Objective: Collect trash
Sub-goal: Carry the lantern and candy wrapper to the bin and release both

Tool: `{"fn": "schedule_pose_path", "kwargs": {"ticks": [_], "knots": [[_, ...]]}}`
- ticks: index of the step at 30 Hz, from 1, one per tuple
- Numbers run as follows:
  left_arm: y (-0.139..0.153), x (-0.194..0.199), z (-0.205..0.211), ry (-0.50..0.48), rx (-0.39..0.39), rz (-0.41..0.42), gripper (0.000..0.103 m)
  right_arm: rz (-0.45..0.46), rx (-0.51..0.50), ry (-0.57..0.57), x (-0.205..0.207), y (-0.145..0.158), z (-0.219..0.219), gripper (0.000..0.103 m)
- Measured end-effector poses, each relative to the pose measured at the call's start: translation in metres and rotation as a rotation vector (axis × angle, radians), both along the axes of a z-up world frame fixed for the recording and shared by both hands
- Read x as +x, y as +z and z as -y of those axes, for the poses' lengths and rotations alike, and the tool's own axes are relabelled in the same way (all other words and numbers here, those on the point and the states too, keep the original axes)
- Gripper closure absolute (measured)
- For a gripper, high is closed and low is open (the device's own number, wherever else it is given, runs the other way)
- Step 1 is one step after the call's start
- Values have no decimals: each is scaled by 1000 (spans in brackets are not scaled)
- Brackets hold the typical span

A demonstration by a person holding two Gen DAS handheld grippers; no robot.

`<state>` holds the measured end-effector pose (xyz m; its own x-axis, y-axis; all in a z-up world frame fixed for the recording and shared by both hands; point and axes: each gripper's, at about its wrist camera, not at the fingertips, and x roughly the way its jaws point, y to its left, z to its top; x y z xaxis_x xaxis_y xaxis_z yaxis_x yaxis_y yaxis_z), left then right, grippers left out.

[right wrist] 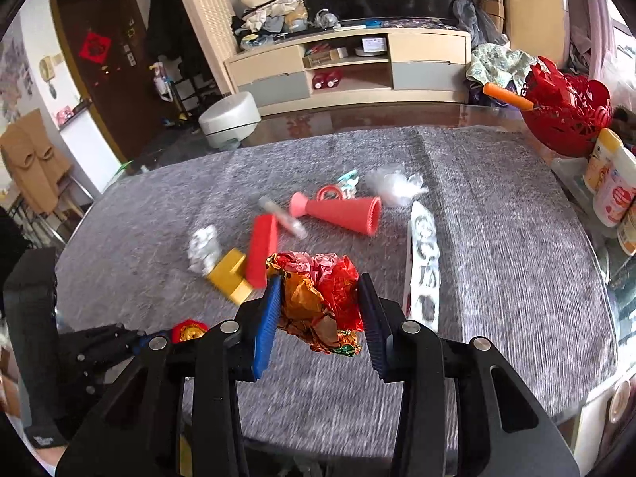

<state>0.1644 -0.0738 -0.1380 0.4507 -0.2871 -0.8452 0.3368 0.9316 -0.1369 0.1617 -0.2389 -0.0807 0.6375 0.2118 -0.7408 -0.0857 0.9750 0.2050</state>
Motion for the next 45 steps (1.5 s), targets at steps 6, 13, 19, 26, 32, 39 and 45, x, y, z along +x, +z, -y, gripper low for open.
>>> {"fn": "schedule_pose_path", "kwargs": {"ticks": [6, 13, 19, 26, 32, 39, 45], "knots": [[22, -37, -19, 31, -3, 46, 73, 13, -23, 2, -38, 11, -11, 63], [36, -86, -39, 54, -26, 67, 73, 11, -37, 33, -79, 14, -22, 63], [29, -122, -48, 53, -34, 48, 73, -20, -27, 57, -108, 3, -27, 63], [6, -149, -53, 44, -37, 3, 73, -70, -21, 68, -134, -19, -31, 63], [-28, -167, -53, 31, -43, -72, 73, -150, -13, 75, -147, -51, -35, 63], [-59, -176, -51, 28, -46, -144, 73, -251, 19, 73, -154, -92, -40, 62], [-82, -176, -49, 21, -47, -207, 73, -321, 26, 76, -156, -116, -46, 61]]}}
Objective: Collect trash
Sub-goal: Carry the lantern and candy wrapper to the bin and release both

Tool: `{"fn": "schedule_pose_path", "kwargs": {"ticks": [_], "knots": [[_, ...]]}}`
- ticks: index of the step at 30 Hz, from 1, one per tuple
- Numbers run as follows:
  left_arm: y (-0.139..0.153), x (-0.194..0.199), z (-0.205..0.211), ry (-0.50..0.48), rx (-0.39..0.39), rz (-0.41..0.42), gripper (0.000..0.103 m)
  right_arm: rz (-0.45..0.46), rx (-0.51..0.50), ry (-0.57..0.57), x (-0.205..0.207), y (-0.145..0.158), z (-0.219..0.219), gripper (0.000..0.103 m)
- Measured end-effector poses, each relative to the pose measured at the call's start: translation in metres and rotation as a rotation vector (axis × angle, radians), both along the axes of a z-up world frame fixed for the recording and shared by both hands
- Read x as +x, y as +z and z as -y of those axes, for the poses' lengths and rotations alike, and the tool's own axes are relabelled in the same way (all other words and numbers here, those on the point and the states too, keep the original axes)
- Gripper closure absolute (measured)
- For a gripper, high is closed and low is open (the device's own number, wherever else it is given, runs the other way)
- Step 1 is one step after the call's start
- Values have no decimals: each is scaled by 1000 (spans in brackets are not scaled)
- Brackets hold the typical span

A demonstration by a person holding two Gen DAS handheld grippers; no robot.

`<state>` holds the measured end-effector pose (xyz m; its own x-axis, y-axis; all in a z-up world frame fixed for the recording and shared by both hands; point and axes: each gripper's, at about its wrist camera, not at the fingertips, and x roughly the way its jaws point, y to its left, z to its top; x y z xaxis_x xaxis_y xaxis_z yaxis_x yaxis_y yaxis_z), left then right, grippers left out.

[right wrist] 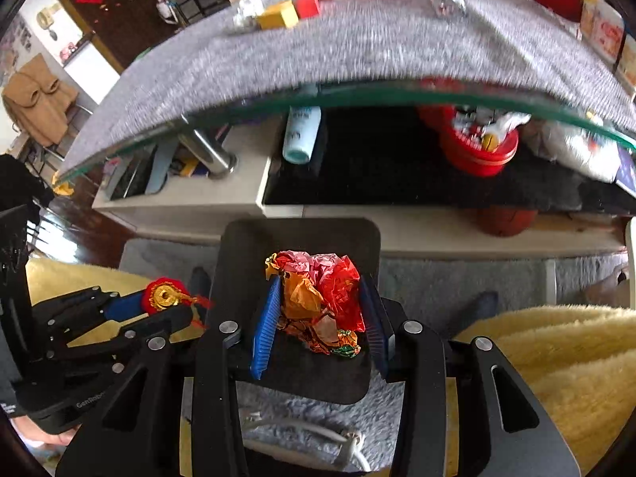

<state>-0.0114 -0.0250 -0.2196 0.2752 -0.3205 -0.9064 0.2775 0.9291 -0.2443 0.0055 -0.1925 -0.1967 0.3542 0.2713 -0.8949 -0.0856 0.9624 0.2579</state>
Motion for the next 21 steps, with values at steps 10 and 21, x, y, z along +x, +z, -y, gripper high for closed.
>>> {"fn": "schedule_pose_path", "kwargs": {"ticks": [10, 21], "knots": [[-13, 6, -2, 9, 5, -39, 73, -37, 5, 20, 8, -7, -10, 58], [-9, 15, -12, 47, 13, -36, 45, -33, 21, -19, 17, -1, 1, 36]]}}
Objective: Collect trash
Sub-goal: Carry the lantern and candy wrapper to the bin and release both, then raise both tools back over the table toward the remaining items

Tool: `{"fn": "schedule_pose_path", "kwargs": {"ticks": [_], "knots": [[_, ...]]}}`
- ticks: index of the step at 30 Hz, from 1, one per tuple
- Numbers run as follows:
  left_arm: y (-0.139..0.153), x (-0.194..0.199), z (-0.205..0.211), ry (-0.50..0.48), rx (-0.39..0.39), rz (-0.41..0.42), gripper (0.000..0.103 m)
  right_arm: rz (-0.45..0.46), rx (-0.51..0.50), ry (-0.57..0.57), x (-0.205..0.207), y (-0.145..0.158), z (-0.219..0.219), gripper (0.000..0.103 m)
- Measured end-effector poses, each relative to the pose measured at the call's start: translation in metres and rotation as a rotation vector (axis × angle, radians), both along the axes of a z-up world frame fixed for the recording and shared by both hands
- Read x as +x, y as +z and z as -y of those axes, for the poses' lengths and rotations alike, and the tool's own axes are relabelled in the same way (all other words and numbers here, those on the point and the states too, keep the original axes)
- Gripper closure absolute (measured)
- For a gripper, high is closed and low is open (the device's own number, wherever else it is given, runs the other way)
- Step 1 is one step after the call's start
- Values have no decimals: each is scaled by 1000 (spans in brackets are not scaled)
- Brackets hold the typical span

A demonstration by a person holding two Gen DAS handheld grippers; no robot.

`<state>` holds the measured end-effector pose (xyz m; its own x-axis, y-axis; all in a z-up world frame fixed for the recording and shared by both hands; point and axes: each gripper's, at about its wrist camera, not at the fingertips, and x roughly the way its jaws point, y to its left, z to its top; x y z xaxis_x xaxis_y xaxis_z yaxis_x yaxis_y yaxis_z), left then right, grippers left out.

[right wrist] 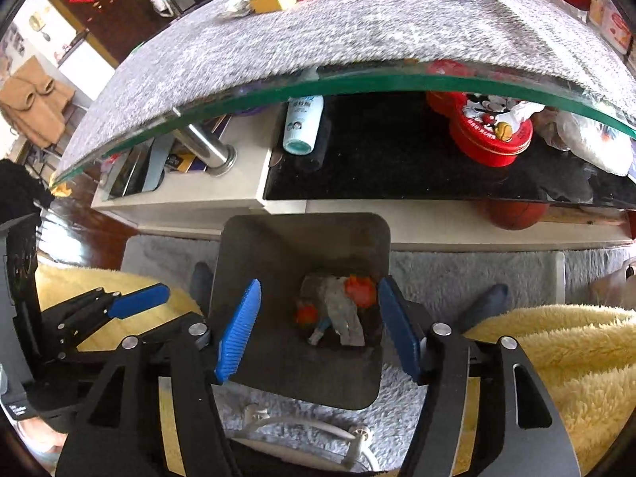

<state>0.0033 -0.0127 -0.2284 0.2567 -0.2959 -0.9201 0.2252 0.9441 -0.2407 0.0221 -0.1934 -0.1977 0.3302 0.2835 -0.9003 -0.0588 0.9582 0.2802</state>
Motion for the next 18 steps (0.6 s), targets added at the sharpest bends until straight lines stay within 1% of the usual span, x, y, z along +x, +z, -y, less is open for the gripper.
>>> {"fn": "schedule_pose_path", "kwargs": {"ticks": [5, 7, 12, 15, 18], "knots": [[9, 5, -6, 16, 11, 24, 37, 19, -14, -41, 4, 8, 14, 23], [16, 8, -9, 22, 11, 39, 36, 25, -18, -54, 5, 12, 18, 21], [34, 17, -12, 31, 6, 79, 35, 61, -21, -81, 10, 28, 28, 20], [46, 24, -10, 24, 8, 105, 34, 114, -51, -99, 16, 45, 35, 20], [55, 35, -6, 17, 8, 128, 34, 155, -57, -123, 26, 59, 44, 20]]}}
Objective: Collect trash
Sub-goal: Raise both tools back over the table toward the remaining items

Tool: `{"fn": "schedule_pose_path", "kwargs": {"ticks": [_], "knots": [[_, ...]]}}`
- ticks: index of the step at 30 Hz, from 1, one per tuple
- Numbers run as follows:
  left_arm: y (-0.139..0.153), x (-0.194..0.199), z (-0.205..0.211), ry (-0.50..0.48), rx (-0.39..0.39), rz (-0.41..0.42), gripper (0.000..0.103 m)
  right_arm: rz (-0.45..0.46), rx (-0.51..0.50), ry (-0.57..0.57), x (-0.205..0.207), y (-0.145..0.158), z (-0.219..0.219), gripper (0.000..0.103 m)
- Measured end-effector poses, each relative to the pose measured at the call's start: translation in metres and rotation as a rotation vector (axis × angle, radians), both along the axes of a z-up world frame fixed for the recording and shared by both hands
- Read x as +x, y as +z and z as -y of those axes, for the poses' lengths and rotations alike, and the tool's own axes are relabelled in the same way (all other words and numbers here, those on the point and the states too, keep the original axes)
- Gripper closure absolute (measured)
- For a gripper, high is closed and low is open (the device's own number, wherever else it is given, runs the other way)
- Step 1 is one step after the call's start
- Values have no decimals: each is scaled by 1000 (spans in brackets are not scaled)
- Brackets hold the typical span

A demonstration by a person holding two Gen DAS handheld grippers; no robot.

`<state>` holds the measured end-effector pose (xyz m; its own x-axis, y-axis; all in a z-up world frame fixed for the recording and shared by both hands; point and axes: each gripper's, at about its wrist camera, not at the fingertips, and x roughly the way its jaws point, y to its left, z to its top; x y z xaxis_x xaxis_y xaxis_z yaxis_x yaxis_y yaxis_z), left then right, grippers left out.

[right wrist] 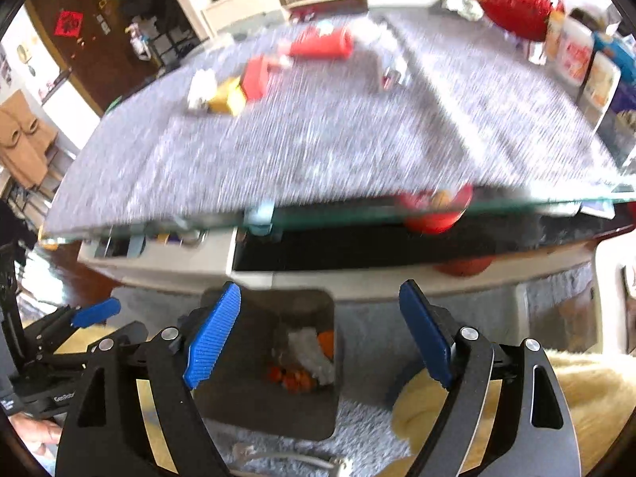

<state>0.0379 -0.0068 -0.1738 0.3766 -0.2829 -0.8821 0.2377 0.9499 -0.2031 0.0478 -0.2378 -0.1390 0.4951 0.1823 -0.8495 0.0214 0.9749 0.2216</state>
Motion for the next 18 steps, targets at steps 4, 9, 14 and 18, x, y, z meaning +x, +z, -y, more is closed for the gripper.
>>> {"fn": "schedule_pose_path", "kwargs": {"ticks": [4, 9, 14, 18], "knots": [[5, 20, 7, -11, 7, 16, 34, 41, -7, -38, 20, 12, 16, 20], [12, 52, 16, -27, 0, 35, 34, 69, 12, -79, 47, 14, 36, 20], [21, 81, 29, -43, 9, 75, 30, 75, 23, -95, 75, 11, 45, 24], [23, 103, 38, -52, 1, 80, 30, 70, 46, -88, 95, 8, 46, 28]]}}
